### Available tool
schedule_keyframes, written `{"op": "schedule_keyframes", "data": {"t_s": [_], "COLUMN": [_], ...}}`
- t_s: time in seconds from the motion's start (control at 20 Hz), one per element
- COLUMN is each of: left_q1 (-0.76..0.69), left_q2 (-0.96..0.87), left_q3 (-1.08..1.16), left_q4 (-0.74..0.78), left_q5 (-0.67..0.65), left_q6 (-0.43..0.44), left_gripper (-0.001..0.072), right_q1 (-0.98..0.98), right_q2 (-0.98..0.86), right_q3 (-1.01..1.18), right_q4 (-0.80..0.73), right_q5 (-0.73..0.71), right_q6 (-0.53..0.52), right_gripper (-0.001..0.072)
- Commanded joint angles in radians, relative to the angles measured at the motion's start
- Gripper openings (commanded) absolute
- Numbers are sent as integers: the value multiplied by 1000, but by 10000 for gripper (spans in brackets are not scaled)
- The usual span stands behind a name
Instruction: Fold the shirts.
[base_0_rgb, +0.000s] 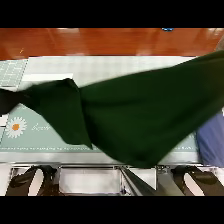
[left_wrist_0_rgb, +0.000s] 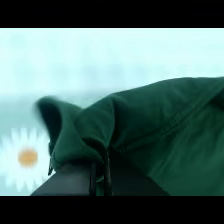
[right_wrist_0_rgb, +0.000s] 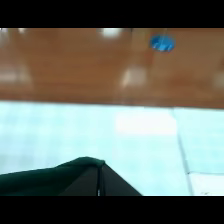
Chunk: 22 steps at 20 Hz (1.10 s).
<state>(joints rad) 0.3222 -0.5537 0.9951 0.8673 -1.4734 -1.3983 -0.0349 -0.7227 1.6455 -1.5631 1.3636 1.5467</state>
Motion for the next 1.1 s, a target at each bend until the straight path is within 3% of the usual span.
{"op": "schedule_keyframes", "data": {"t_s": [0.0, 0.1, 0.2, 0.35, 0.5, 0.55, 0.6, 0.65, 0.8, 0.9, 1.0, 1.05], "left_q1": [-6, -34, -73, -133, -167, -166, -157, -135, 33, 158, 199, 178], "left_q2": [11, -53, -155, -334, -529, -585, -635, -666, -670, -612, -536, -504], "left_q3": [-397, -542, -581, -551, -480, -445, -402, -356, -199, -180, -284, -375], "left_q4": [-118, -224, -233, -284, -301, -303, -299, -297, -236, -234, -235, -236], "left_q5": [198, 390, 553, 723, 802, 805, 787, 739, 483, 351, 226, 219], "left_q6": [109, 193, 205, 270, 269, 268, 269, 268, 200, 200, 201, 201], "left_gripper": [31, 31, 31, 31, 32, 61, 287, 500, 504, 504, 504, 504], "right_q1": [1, 1, 1, 1, 0, 0, -5, -20, -159, -285, -385, -424], "right_q2": [-90, -226, -383, -608, -784, -819, -839, -845, -811, -740, -645, -592], "right_q3": [-196, -221, -221, -209, -170, -165, -161, -151, -95, -114, -272, -396], "right_q4": [145, 251, 354, 489, 630, 676, 698, 692, 665, 512, 402, 422], "right_q5": [-80, -127, -193, -289, -331, -348, -352, -336, -153, -18, -3, -54], "right_q6": [-4, -45, -82, -92, -91, -92, -92, -90, -73, -73, -59, -63], "right_gripper": [16, 16, 17, 17, 22, 133, 415, 415, 412, 410, 409, 409]}}
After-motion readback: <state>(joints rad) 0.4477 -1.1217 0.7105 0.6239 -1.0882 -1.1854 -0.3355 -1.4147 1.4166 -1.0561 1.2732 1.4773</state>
